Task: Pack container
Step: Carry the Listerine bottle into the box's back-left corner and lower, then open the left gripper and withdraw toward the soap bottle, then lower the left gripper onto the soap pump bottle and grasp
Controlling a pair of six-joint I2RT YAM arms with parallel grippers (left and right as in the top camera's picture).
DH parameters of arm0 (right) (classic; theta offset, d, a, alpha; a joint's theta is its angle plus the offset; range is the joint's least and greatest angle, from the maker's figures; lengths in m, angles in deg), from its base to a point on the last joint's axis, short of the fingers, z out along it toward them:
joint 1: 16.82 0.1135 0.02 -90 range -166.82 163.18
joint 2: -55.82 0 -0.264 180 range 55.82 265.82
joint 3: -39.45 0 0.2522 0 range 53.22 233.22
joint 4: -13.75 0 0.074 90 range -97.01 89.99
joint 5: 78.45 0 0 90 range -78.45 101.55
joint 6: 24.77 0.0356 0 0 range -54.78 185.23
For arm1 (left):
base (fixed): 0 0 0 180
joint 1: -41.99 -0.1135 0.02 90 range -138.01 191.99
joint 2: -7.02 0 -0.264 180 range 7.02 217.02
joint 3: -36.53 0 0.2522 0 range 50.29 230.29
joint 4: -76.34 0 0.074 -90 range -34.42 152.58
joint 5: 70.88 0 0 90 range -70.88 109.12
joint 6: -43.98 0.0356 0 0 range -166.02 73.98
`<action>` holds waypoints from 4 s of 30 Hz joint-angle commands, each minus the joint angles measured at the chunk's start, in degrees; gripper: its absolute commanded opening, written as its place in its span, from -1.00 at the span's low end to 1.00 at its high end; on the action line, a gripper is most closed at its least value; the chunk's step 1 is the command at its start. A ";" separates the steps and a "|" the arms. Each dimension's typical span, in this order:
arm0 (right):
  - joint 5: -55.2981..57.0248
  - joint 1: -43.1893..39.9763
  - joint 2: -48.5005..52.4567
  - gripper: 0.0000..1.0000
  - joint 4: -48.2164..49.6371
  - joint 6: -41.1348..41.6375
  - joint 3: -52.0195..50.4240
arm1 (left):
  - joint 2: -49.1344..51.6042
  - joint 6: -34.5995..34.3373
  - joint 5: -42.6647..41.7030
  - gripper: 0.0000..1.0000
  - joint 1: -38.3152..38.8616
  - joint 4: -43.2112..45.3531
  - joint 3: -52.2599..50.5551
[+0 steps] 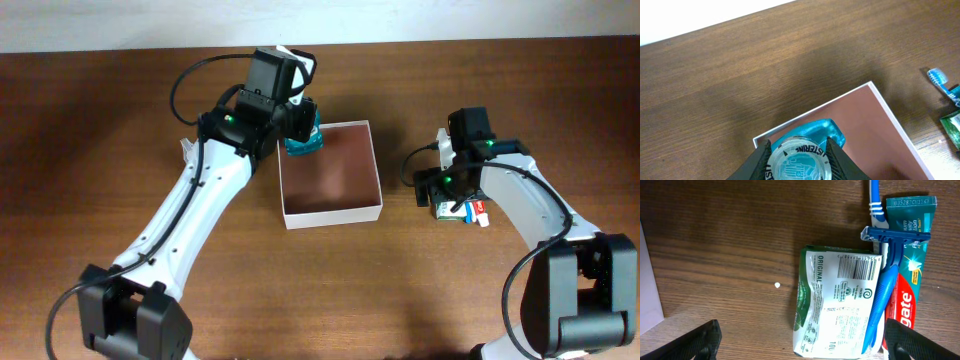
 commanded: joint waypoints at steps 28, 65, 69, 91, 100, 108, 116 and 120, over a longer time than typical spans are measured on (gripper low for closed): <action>-0.11 0.28 0.09 0.97 0.02 -0.17 0.96 | 5.44 0.96 5.16 -0.62 0.02 1.84 1.84; -0.11 0.28 0.09 0.97 0.02 -0.17 0.96 | -4.98 -13.40 18.47 0.48 -6.71 -23.15 9.22; -0.11 0.28 0.09 0.97 0.00 -0.20 0.96 | -5.01 -19.39 22.43 0.52 -10.95 -29.42 8.66; -0.11 0.28 0.09 0.97 0.02 -0.17 0.96 | -4.94 -24.04 3.39 0.58 -23.89 -19.06 -5.49; -0.11 0.28 0.09 0.97 0.00 -0.17 0.96 | -4.26 -23.82 3.37 0.58 -23.52 -17.81 -6.67; -0.11 0.28 0.09 0.97 0.02 -0.20 0.96 | -4.17 -23.85 2.19 0.32 -23.52 -14.75 -10.34; -0.11 0.28 0.09 0.97 0.02 -0.20 0.96 | -4.15 -23.82 1.66 0.15 -23.47 -12.83 -10.95; -0.11 0.28 0.09 0.97 0.00 -0.20 0.96 | -4.13 -23.82 1.88 0.14 -23.28 -11.37 -12.94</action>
